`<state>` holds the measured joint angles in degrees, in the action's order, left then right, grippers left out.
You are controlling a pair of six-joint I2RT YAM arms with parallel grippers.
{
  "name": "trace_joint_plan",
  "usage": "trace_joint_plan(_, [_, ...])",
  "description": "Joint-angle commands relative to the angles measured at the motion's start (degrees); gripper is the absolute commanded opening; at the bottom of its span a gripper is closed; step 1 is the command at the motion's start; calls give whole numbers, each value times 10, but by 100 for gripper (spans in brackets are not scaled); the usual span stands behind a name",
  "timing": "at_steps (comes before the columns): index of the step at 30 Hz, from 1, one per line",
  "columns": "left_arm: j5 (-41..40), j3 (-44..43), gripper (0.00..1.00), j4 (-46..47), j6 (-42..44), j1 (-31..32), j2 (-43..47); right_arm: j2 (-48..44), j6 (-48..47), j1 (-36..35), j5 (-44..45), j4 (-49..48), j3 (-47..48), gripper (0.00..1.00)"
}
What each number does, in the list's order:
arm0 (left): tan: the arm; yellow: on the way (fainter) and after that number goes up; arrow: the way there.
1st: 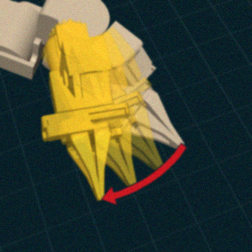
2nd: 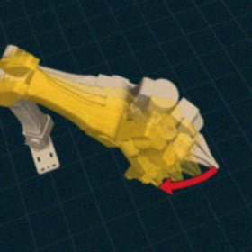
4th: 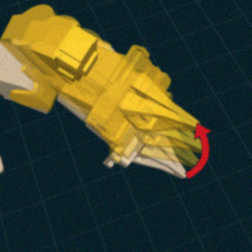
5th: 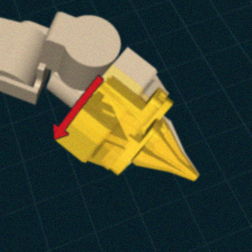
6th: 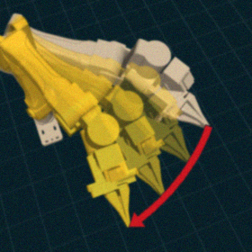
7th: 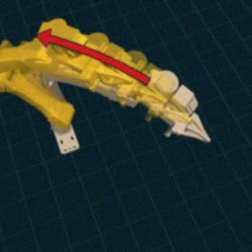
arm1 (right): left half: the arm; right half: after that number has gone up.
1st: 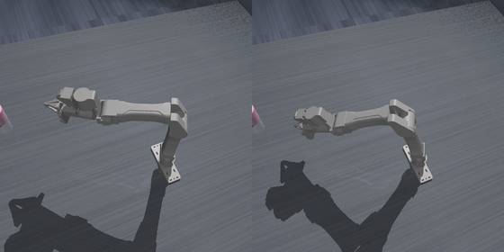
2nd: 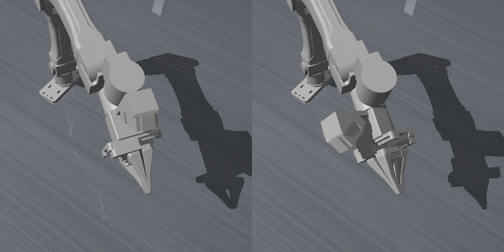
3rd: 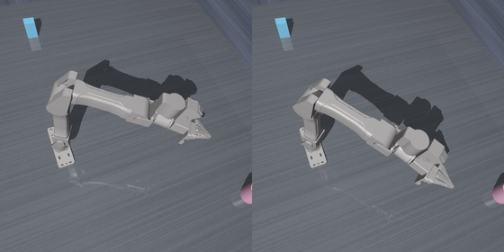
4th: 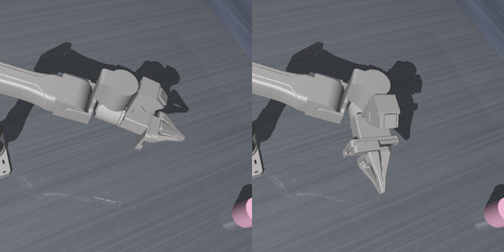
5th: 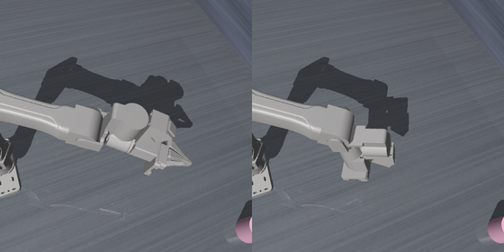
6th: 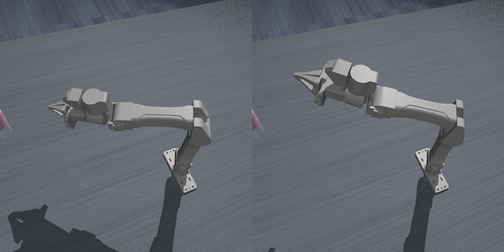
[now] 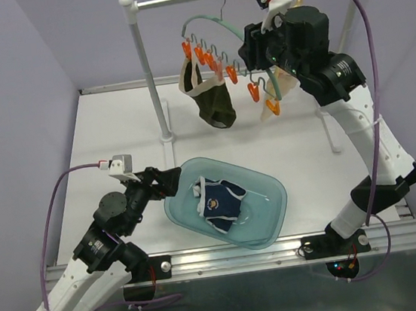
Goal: Remove the underwear clipped to the hanger
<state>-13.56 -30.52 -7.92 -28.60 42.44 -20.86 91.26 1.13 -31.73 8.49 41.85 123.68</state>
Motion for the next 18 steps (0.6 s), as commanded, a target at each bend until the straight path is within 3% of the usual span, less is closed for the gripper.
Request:
trace_joint_plan(1, [-1,-5,99,35,11,4,-1,11,-5,17,-17,-1,11,47])
trace_joint_plan(10, [8,-7,99,50,16,4,-10,47,-5,47,-81,16,74,2])
trace_joint_plan(18, [9,-15,99,97,31,4,-38,45,-20,81,-178,-40,120,1])
